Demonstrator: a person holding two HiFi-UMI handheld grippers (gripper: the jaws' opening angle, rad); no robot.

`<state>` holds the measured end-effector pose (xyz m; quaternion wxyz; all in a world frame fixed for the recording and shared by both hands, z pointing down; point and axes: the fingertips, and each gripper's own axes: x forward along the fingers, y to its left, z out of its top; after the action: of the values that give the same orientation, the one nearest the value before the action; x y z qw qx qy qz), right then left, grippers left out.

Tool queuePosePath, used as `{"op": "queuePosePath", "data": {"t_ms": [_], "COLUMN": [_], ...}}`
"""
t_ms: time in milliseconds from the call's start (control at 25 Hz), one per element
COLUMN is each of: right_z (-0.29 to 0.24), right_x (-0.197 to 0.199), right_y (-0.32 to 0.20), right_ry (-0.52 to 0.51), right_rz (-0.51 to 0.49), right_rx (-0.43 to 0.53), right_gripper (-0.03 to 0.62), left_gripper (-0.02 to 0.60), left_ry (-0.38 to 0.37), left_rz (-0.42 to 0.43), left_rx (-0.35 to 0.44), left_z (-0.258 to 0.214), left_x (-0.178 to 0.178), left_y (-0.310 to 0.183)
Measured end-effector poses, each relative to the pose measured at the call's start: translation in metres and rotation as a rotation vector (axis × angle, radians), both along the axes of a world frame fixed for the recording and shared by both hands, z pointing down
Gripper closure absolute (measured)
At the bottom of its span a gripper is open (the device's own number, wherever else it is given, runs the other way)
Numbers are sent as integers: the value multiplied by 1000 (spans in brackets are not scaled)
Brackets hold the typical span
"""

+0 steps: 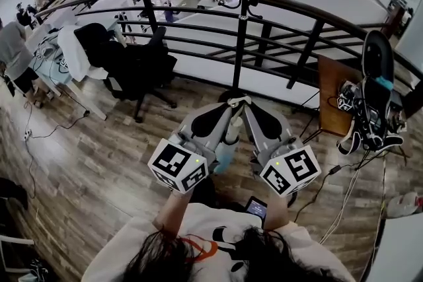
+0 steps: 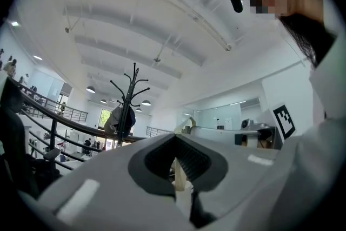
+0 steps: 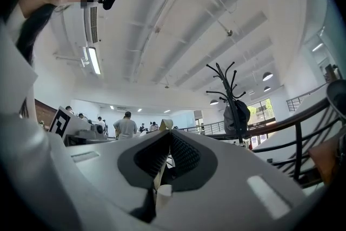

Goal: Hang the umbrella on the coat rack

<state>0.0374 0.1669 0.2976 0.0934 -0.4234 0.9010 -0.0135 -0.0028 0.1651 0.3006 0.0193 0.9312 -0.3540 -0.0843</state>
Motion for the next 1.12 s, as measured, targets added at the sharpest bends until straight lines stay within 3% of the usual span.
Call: {"op": "queuePosePath", "data": {"t_ms": [480,800,1120], "right_z": [2,3,-7], "right_x": [12,9,3], "right_y": [-61,-165,-271], "right_ry": [-41,-28,-47], "right_rz": [20,36,78], "right_rx": [-4,-13,-21], "right_gripper": [566,566,566], "left_gripper": [581,581,581], "left_ry": [-8,-12,-4], "left_rz": [28,96,138], "left_rx": [1,14,9], "left_z": [2,3,-7], "left_x": [9,20,7], "left_y": [-62,-159,-266]}}
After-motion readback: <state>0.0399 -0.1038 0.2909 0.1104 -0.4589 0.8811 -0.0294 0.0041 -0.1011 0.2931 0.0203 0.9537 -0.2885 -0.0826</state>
